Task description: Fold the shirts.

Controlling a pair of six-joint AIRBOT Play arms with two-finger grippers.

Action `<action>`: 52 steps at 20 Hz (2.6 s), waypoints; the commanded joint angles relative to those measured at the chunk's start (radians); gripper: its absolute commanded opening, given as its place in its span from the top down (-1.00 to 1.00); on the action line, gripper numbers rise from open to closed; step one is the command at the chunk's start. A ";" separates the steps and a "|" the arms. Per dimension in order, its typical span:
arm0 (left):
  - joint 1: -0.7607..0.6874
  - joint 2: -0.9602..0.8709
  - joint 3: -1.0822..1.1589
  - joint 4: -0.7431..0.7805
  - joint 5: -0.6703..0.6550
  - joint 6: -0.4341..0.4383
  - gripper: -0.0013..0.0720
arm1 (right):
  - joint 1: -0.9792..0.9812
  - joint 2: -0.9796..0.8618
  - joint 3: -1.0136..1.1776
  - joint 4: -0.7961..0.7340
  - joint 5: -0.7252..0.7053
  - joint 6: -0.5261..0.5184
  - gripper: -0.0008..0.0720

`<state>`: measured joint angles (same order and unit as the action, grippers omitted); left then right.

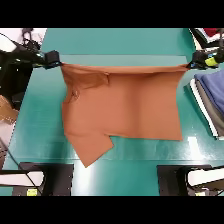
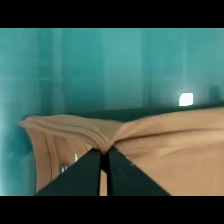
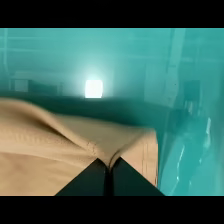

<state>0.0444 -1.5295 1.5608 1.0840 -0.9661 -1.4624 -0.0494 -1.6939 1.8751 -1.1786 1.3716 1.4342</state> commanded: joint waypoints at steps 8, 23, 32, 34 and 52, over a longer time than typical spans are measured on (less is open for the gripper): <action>-0.001 -0.106 0.032 -0.021 -0.217 0.090 0.89 | 0.004 -0.050 -0.048 -0.003 -0.039 -0.035 0.93; 0.028 0.150 -0.339 0.225 -0.380 0.037 -0.37 | -0.037 0.196 -0.473 0.059 0.023 -0.041 -0.12; 0.028 0.571 -1.023 -0.026 -0.342 -0.008 -0.36 | -0.048 0.454 -0.686 0.061 -0.097 -0.049 -0.11; 0.028 0.583 -1.085 -0.073 -0.321 -0.007 -0.36 | -0.048 0.465 -0.692 0.061 -0.094 -0.049 -0.11; -0.138 0.583 -1.043 -0.239 -0.176 0.023 0.89 | -0.163 0.529 -0.832 0.068 0.057 -0.081 -0.08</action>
<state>-0.0864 -0.9470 0.4679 0.8543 -1.1000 -1.4483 -0.1593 -1.1973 1.1194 -1.0851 1.3777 1.3621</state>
